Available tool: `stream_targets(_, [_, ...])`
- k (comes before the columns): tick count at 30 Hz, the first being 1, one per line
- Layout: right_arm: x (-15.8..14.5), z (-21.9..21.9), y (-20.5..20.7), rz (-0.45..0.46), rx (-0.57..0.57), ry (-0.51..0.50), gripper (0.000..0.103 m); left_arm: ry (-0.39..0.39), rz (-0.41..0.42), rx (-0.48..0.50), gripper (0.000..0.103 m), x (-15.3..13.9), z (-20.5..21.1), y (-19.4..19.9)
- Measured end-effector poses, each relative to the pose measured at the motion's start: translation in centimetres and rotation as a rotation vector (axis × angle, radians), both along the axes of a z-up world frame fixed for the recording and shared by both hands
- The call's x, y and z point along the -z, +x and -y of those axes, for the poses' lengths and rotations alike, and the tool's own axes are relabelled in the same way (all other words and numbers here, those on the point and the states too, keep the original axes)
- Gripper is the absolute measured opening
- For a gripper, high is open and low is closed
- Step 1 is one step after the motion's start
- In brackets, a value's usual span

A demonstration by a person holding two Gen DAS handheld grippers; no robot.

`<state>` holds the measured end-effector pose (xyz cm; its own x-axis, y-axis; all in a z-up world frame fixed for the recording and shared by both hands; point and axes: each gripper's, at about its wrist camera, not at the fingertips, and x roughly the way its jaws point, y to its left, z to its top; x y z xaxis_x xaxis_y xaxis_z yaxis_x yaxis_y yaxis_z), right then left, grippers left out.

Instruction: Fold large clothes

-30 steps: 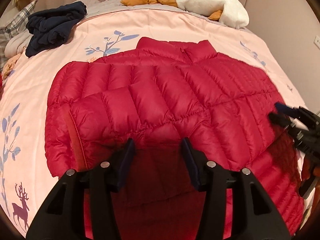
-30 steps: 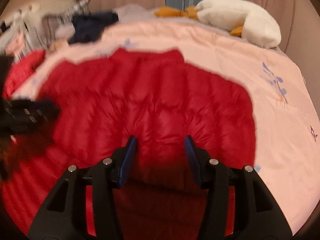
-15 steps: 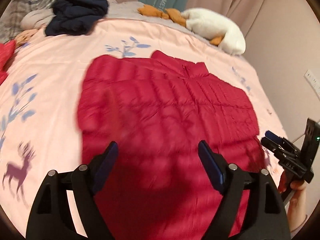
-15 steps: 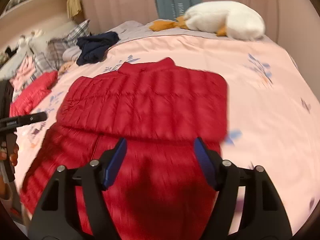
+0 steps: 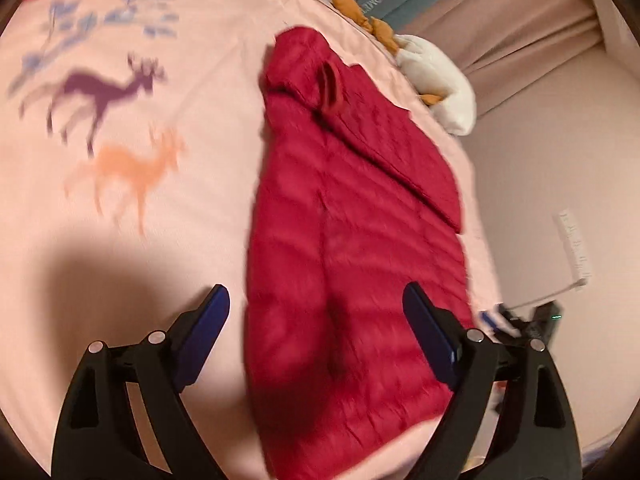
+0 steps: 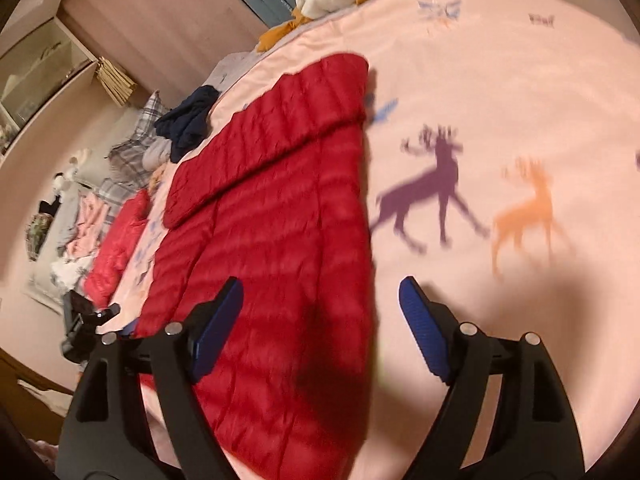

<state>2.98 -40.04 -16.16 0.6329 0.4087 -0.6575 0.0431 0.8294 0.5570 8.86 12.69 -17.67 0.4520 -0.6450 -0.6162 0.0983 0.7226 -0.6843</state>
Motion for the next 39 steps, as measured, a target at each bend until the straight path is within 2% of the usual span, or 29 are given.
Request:
stream_targets(3, [0.7, -0.5, -0.8, -0.026, -0.021, 0.011, 0.082, -0.067, -0.011, 0.024, 0.089, 0.6, 0.2, -1.0])
stream_targets(9, [1.9, -1.8, -1.5, -0.057, -0.064, 0.054, 0.083, -0.099, -0.030, 0.059, 0.089, 1.3, 1.1, -1.5])
stream_targets(15, [2.3, -3.1, 0.3, -0.052, -0.104, 0.112, 0.083, -0.112, -0.033, 0.083, 0.089, 1.5, 2.2, -0.6])
stream_targets(18, [2.5, -3.2, 1.9, -0.052, -0.098, 0.172, 0.083, -0.132, -0.026, 0.100, 0.089, 1.4, 3.1, 0.2])
stream_targets(23, [2.7, -3.6, 3.3, -0.056, -0.106, 0.208, 0.083, -0.179, -0.037, 0.117, 0.089, 1.6, 4.3, 1.9])
stream_targets(28, [2.7, -3.5, 2.7, -0.066, -0.128, 0.220, 0.075, -0.200, -0.029, 0.134, 0.089, 1.5, 4.3, 1.6])
stream_targets(39, [2.7, -3.8, -2.7, -0.093, -0.210, 0.202, 0.074, -0.153, -0.053, 0.152, 0.071, 2.0, 3.4, -2.5])
